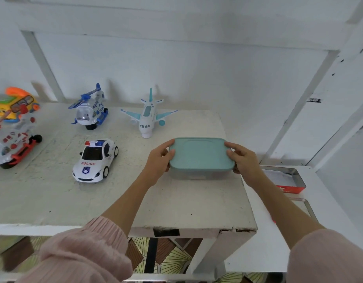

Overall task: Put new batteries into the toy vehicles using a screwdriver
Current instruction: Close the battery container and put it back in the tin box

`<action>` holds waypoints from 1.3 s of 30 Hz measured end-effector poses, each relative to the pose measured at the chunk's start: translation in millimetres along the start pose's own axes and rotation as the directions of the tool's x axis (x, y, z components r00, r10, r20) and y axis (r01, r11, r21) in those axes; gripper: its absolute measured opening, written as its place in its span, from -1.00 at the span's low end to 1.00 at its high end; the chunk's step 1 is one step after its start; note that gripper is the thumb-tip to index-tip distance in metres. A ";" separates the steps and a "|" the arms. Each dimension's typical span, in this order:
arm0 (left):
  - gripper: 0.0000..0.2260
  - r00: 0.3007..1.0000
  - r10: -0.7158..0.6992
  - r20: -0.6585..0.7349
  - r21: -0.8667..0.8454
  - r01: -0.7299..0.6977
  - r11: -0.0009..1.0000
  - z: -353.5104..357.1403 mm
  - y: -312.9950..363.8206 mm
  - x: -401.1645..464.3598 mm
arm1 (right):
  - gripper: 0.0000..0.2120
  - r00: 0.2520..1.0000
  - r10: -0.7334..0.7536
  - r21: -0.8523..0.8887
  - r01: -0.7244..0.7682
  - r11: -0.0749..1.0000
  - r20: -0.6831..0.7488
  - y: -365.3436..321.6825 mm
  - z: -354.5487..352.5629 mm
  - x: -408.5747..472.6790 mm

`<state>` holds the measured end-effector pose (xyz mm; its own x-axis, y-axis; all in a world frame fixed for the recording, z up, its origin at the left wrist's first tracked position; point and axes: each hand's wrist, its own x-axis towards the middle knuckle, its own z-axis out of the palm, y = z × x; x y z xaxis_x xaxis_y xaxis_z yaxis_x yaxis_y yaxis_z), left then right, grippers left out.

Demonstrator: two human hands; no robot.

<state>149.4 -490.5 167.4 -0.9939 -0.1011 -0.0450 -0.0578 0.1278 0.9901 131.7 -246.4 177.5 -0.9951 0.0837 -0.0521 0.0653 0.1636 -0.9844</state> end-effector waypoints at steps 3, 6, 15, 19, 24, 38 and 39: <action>-0.67 1.000 0.021 -0.020 0.020 -0.021 1.000 0.9 -0.1 0.6 | -0.76 1.000 -0.019 -0.011 0.019 1.000 -0.001 0.5 -1.5 -1.5; -0.66 1.000 0.021 -0.013 0.028 -0.021 0.999 4.1 0.5 0.6 | -0.76 1.000 -0.031 -0.043 0.030 0.999 -0.001 -0.6 -8.0 -5.0; -0.68 0.994 0.087 0.063 -0.022 -0.085 0.996 65.1 34.5 3.0 | -0.78 0.996 -0.065 0.028 0.067 0.997 -0.062 -11.6 -82.5 -17.0; -0.68 0.990 0.112 0.090 -0.065 -0.106 0.992 123.9 55.8 4.3 | -0.79 0.992 -0.076 0.009 0.077 0.997 -0.101 -16.1 -143.7 -11.4; -0.70 0.986 0.121 0.114 -0.107 -0.109 0.988 212.7 68.3 -4.5 | -0.79 0.990 -0.090 -0.050 0.085 0.995 -0.108 -11.9 -232.9 -8.4; -0.67 0.993 0.090 0.081 -0.085 -0.083 0.993 394.6 69.8 4.2 | -0.78 0.997 -0.059 -0.108 0.054 0.993 -0.046 37.1 -408.0 44.1; -0.68 0.992 0.092 0.083 -0.070 -0.086 0.994 401.9 68.4 9.6 | -0.77 0.998 -0.047 -0.099 0.042 0.994 -0.044 43.8 -413.5 51.2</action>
<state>98.0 -86.1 181.3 -0.9994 -0.0062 0.0353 0.0348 0.0669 0.9972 114.2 171.5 201.3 -0.9928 0.1194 0.0013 0.0305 0.2637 -0.9641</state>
